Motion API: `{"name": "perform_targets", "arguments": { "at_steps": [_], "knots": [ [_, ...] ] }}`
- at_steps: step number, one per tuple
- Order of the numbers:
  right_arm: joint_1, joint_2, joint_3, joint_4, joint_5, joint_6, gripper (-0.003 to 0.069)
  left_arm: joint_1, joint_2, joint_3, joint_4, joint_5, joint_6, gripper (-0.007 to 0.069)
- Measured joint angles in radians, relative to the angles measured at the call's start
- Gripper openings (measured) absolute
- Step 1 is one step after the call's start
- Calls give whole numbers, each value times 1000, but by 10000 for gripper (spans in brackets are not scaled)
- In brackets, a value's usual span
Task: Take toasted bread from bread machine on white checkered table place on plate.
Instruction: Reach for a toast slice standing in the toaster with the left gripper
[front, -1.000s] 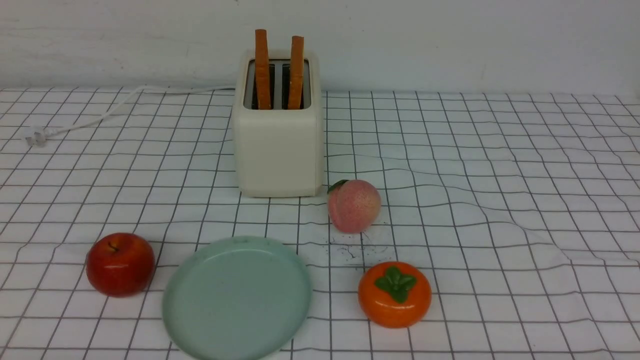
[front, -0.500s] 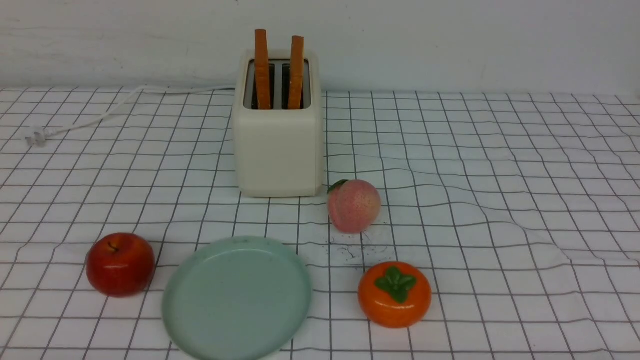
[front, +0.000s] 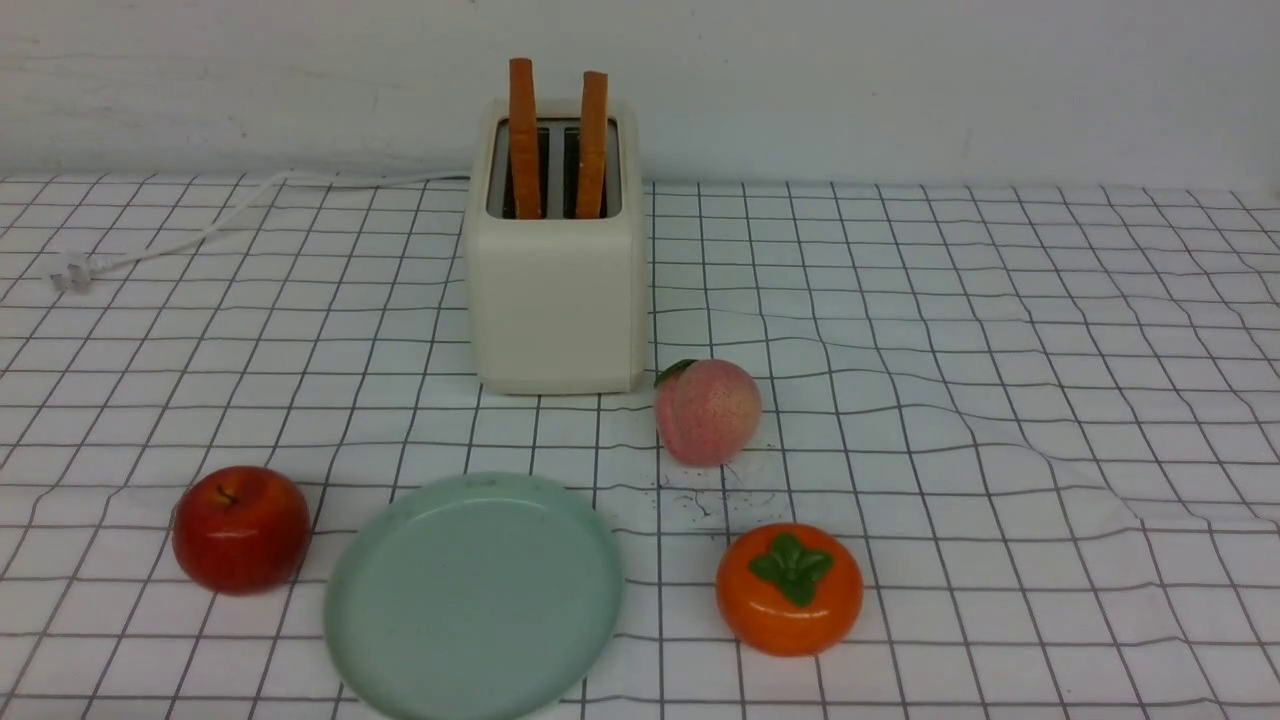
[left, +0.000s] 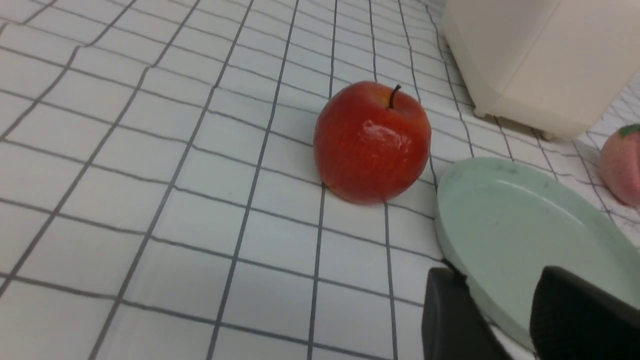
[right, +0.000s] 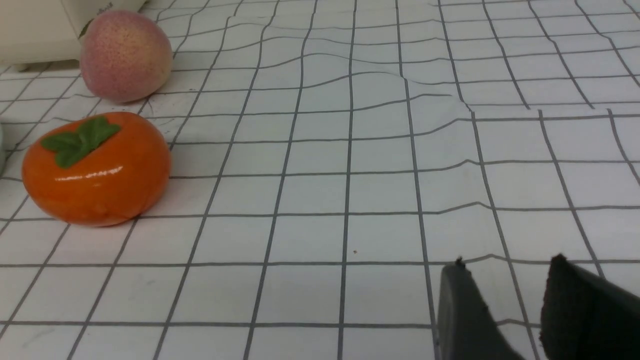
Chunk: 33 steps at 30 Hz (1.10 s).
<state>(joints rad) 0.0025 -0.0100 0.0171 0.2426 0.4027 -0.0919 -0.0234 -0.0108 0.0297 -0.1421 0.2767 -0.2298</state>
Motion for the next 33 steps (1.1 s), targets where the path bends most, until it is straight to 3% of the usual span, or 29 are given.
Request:
{"name": "perform_targets", "arguments": {
  "at_steps": [9, 13, 17, 20, 25, 28, 33],
  "knots": [
    [0, 0, 0, 0, 0, 0, 241, 0, 0, 0, -75, -211, 0, 237],
    [0, 0, 0, -4, -1, 0, 241, 0, 0, 0, -172, -291, 0, 237],
    [0, 0, 1, 1, -26, 0, 241, 0, 0, 0, -347, -359, -1, 237],
    [0, 0, 9, 91, -74, 40, 241, 0, 0, 0, -457, -381, -1, 237],
    [0, 0, 9, 369, -235, 122, 241, 0, 0, 0, -635, -391, -1, 233],
    [0, 0, 9, 467, -301, 127, 235, 0, 0, -10, -647, -366, 5, 204],
    [28, 37, -139, 529, -171, 2, 152, 0, 18, -157, -605, -262, 127, 4]
  ]
}}
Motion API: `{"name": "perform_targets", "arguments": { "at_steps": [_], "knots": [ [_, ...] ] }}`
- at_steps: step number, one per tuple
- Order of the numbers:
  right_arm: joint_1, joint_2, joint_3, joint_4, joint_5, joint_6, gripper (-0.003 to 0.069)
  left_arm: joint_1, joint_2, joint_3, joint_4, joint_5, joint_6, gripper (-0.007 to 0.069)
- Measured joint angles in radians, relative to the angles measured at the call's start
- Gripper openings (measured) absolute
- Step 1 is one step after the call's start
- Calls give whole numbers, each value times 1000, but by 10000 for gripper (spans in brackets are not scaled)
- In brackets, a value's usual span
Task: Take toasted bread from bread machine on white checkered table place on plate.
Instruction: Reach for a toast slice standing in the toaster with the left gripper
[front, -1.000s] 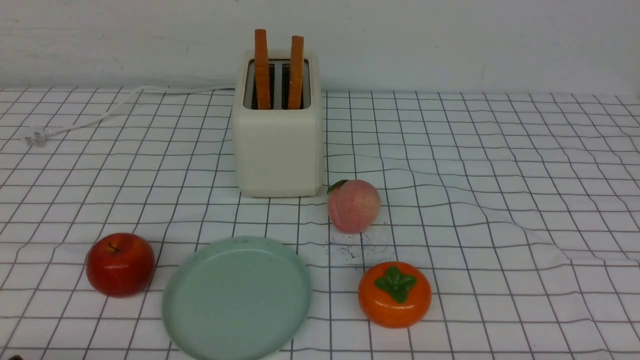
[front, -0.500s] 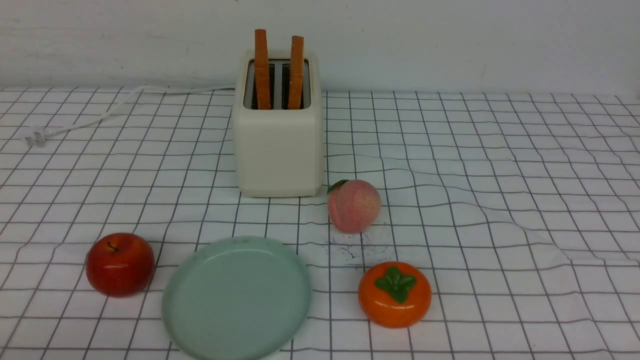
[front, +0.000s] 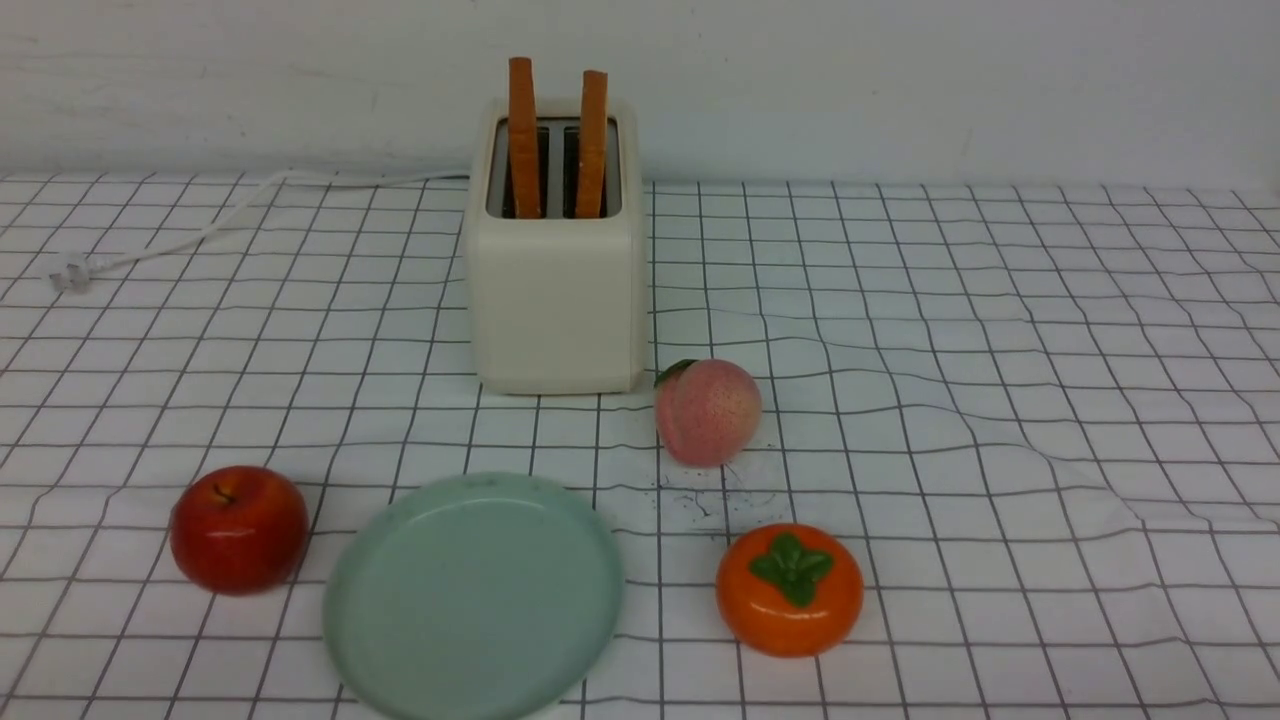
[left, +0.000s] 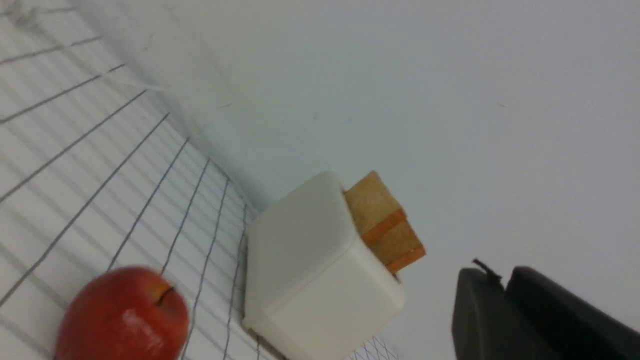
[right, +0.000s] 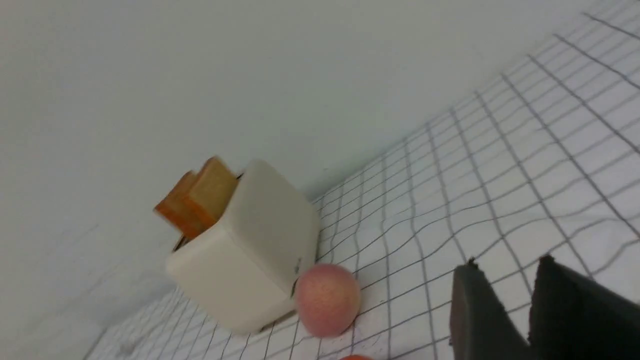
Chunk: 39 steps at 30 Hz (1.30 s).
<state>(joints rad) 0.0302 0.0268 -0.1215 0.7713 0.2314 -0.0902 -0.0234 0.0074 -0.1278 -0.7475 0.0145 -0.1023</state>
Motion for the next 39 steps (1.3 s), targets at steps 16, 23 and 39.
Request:
{"name": "perform_targets", "arguments": {
  "at_steps": [16, 23, 39],
  "knots": [
    [14, 532, -618, -32, 534, -470, 0, 0, 829, -694, 32, 279, 466, -13],
    [14, 606, -741, -37, 615, -472, 1, -123, 1124, -926, 24, 346, 536, -13],
    [14, 614, -821, -19, 653, -472, 6, -215, 1740, -1477, 227, 516, 332, 297]
  ]
}}
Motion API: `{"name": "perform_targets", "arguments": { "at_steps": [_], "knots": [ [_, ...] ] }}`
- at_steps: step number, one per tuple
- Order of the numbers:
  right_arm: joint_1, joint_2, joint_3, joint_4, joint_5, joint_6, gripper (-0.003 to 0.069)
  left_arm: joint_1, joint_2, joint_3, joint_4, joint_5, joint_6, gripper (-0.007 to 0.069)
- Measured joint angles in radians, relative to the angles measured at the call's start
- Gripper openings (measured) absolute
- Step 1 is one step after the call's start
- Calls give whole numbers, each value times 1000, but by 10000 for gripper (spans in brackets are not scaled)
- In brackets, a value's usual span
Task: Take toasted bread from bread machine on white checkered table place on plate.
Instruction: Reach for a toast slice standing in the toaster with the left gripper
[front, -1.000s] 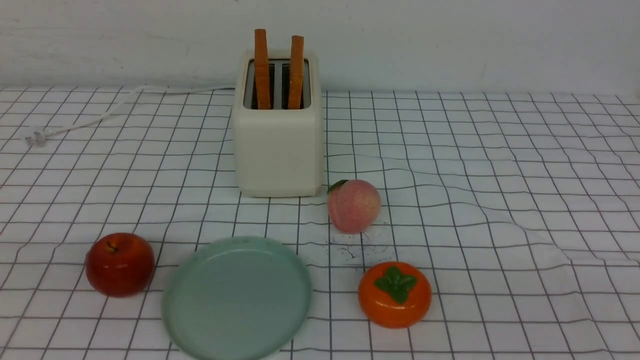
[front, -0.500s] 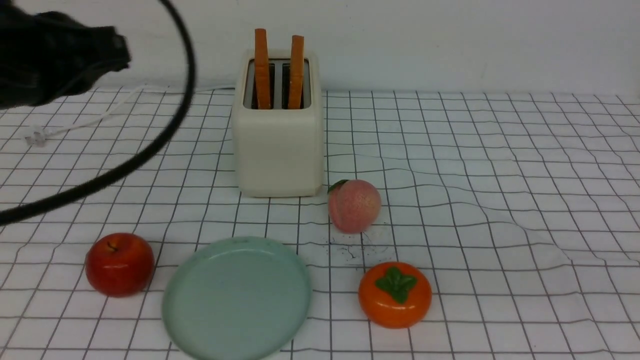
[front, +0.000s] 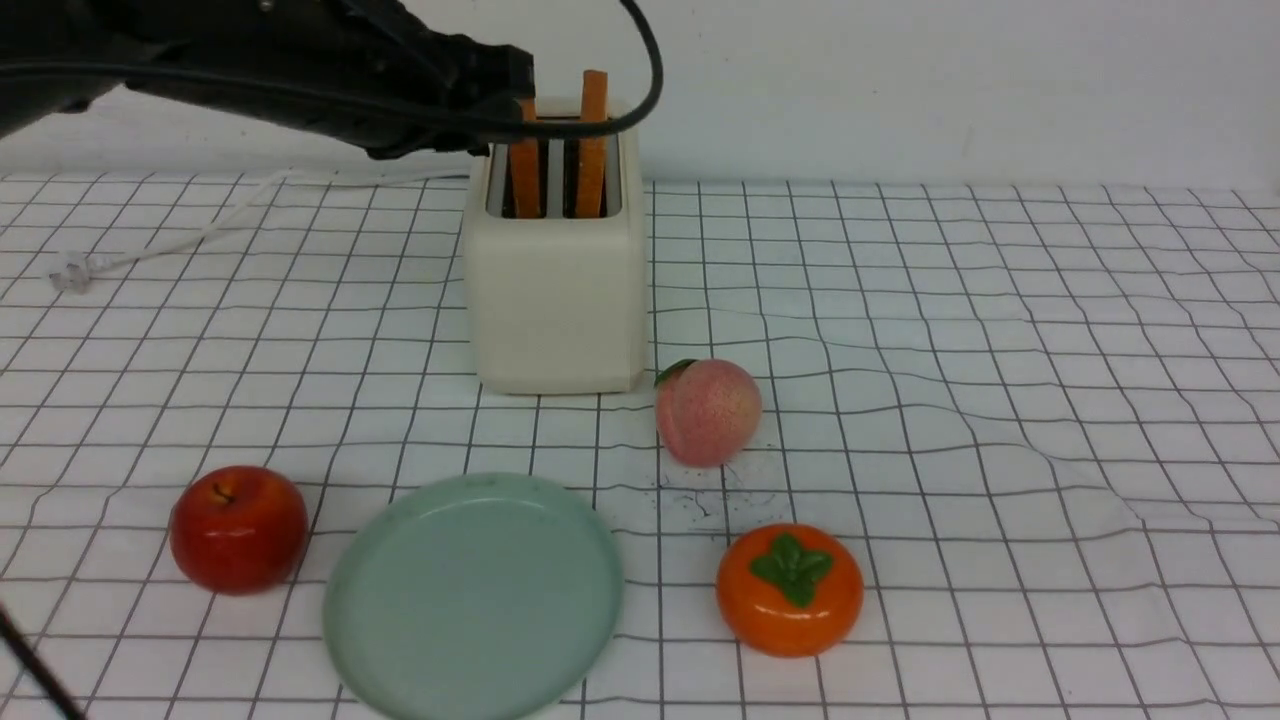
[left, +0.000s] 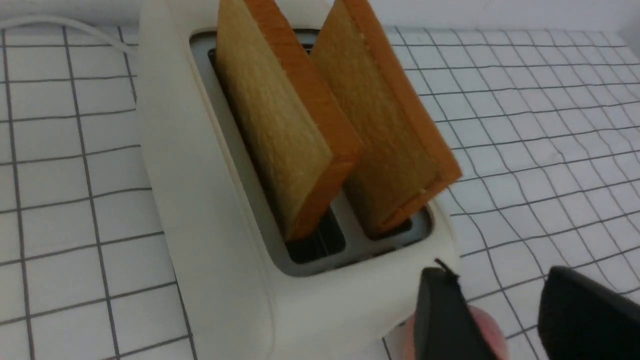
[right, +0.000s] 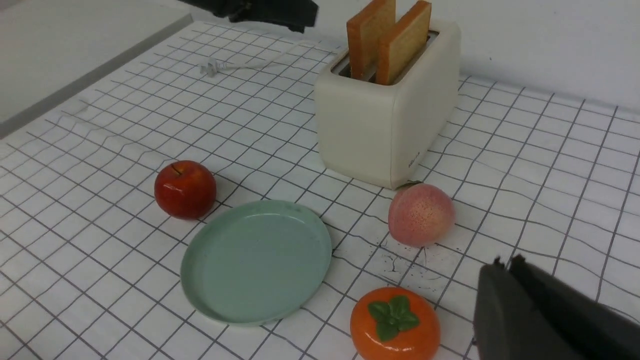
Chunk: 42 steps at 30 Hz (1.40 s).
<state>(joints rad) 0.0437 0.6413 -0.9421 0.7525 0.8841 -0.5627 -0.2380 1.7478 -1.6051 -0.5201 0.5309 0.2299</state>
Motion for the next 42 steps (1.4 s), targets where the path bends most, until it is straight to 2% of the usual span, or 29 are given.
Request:
{"name": "perform_targets", "arguments": {
  "at_steps": [1, 5, 14, 20, 23, 24, 26, 29, 37, 42],
  "knots": [
    [0, 0, 0, 1, 0, 0, 6, 0, 40, -38, 18, 0, -12, 356],
    [0, 0, 0, 3, -1, 0, 6, 0, 141, -131, 51, -20, -36, 442],
    [0, 0, 0, 4, -26, -4, 12, -3, 272, -215, 62, -174, -40, 455],
    [0, 0, 0, 10, -79, -43, 16, -3, 318, -215, 62, -286, -40, 383],
    [0, 0, 0, 34, -132, -55, 18, -5, 323, -215, 62, -313, -39, 281],
    [0, 0, 0, 35, -135, -55, 19, -5, 323, -215, 62, -314, -39, 281],
    [0, 0, 0, 54, -177, -57, 21, -6, 323, -215, 62, -329, -39, 185],
    [0, 0, 0, 64, -226, -60, 22, -6, 323, -215, 62, -332, -39, 101],
    [0, 0, 0, 75, -288, -60, 27, -6, 316, -250, 62, -314, -39, 98],
    [0, 0, 0, 75, -289, -60, 31, -6, 227, -262, 64, -307, -33, 98]
  ]
}}
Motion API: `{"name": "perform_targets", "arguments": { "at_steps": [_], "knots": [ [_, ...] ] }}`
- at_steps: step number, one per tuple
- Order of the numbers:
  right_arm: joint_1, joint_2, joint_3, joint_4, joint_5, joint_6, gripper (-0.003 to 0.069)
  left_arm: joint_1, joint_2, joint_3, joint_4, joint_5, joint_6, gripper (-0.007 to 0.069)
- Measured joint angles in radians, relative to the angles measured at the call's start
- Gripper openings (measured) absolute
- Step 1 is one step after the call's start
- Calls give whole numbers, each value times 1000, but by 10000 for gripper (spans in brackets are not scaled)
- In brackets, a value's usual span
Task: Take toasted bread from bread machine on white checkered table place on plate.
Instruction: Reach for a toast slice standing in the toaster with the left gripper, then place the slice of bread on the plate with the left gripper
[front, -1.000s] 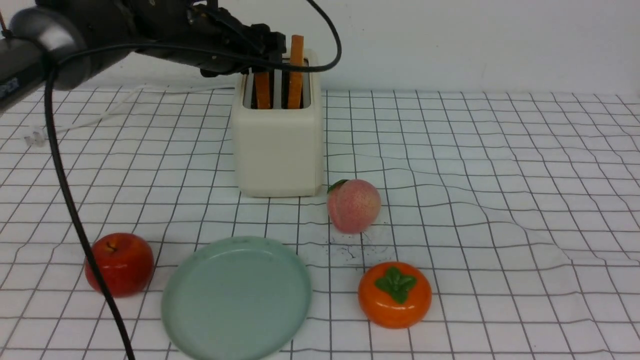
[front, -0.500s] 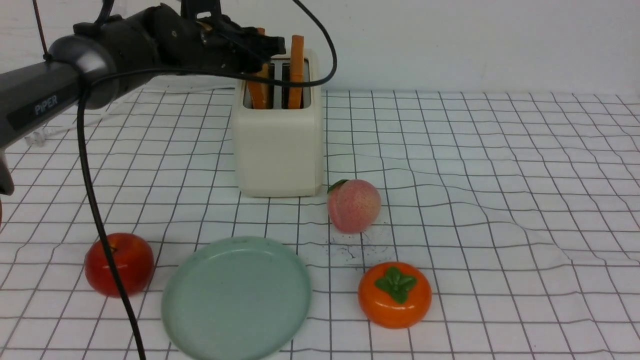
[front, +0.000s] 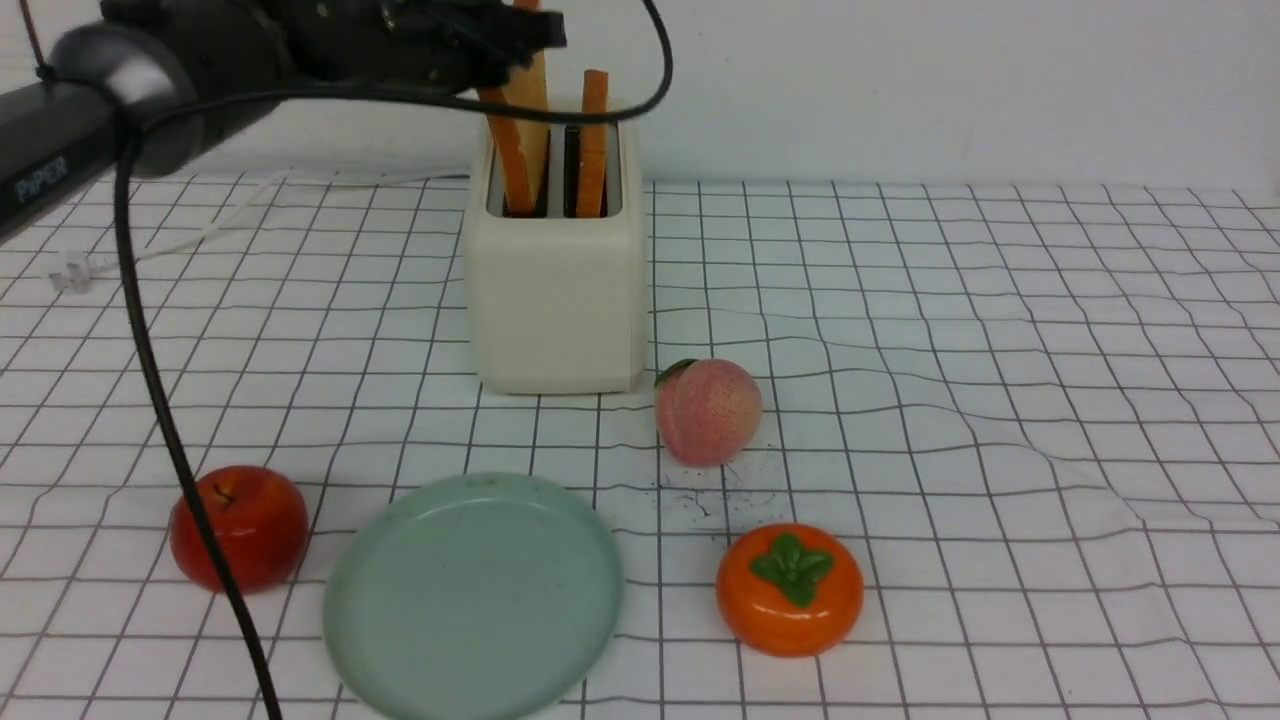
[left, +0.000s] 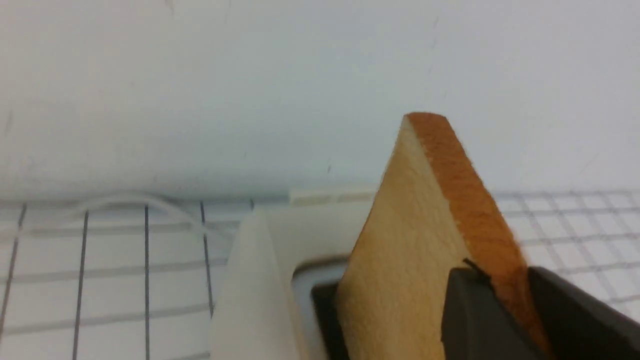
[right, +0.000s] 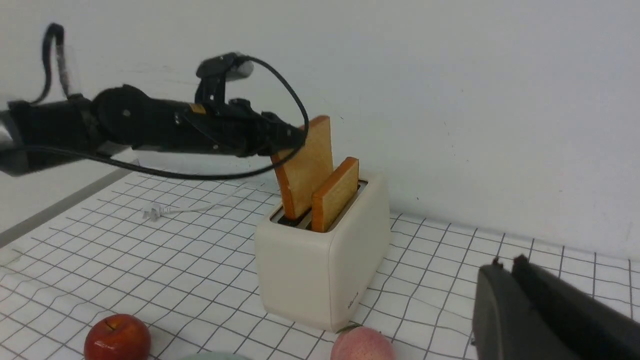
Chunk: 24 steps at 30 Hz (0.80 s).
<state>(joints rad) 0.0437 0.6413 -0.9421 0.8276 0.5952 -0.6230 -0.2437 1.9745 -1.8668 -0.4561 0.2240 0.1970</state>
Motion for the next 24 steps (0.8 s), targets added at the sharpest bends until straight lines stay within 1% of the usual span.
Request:
{"name": "perform_targets", "arguments": {
  "at_steps": [4, 7, 8, 9, 11, 12, 14, 16, 18, 20, 21, 22, 23, 24],
  "knots": [
    [0, 0, 0, 0, 0, 0, 31, 0, -107, -6, 5, 68, 10, 98],
    [0, 0, 0, 0, 7, 0, 31, 0, -255, -10, 48, 318, 3, 98],
    [0, 0, 0, 0, 8, 0, 31, 0, -263, -10, 52, 334, -1, 98],
    [0, 0, 0, 0, 20, 0, 31, 0, -315, 0, 58, 439, -17, 98],
    [0, 0, 0, 0, 34, 0, 31, 0, -362, 22, 61, 521, -26, 98],
    [0, 0, 0, 0, 51, 0, 31, 0, -418, 65, 62, 599, -36, 98],
    [0, 0, 0, 0, 80, 0, 34, 0, -514, 169, 60, 687, -49, 98],
    [0, 0, 0, 0, 106, 0, 33, 0, -571, 279, 53, 718, -54, 98],
    [0, 0, 0, 0, 129, 0, 33, 0, -624, 418, 30, 717, -55, 98],
    [0, 0, 0, 0, 142, 0, 33, 0, -648, 562, -4, 679, -57, 98],
    [0, 0, 0, 0, 141, 0, 33, 0, -648, 576, -4, 674, -57, 98],
    [0, 0, 0, 0, 155, 0, 33, 0, -647, 670, -40, 634, -51, 98],
    [0, 0, 0, 0, 164, 0, 33, 0, -642, 721, -60, 611, -40, 98],
    [0, 0, 0, 0, 174, 0, 33, 0, -633, 801, -92, 578, -14, 98]
  ]
}}
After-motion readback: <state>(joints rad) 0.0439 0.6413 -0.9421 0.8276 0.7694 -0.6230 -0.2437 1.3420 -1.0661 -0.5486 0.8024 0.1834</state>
